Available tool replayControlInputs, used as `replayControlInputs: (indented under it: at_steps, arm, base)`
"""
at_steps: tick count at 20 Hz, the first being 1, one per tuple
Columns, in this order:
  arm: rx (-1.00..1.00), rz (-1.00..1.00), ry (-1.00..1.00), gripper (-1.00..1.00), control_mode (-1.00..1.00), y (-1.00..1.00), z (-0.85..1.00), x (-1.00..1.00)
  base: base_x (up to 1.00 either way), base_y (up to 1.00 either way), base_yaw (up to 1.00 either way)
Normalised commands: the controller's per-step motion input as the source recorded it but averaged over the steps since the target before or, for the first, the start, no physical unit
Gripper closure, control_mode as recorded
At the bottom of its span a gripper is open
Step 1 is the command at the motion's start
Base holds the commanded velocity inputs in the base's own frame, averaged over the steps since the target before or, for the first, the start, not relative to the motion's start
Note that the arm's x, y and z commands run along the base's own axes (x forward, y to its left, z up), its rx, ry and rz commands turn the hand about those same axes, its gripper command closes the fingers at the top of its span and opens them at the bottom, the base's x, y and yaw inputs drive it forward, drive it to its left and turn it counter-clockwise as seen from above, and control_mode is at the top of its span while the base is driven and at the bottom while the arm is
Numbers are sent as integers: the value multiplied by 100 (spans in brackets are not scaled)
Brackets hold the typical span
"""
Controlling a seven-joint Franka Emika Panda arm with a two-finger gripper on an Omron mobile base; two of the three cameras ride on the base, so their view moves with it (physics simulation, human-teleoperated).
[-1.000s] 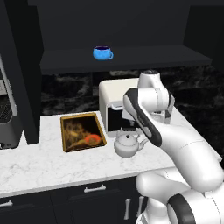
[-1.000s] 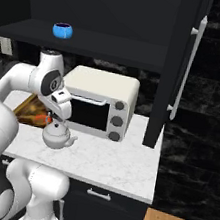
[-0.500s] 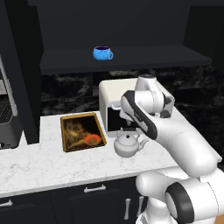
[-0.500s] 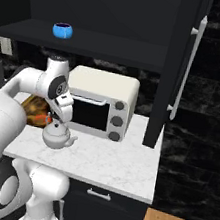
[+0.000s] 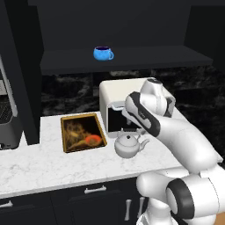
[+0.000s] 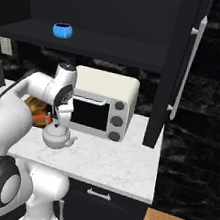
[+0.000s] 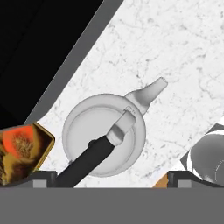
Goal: Pick the kettle from the counter and place it on the tray. Then pick the mug from the cabinet and place it on the tray. Then close the cabinet doors.
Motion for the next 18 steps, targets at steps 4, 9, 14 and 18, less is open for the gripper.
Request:
replayControlInputs:
  at_steps: [4, 9, 14, 18]
  arm:
    - [3, -8, -3, -100, -100, 8, -10, 9]
    - [0, -7, 0, -100, -100, 5, -11, 6]
    - [0, -4, 0, -100, -100, 2, -13, 3]
    - [0, 0, -2, -100, -100, 5, -5, 13]
  base:
    - [0, 0, 0]
    - [0, 0, 0]
    - [0, 0, 0]
    - [0, 0, 0]
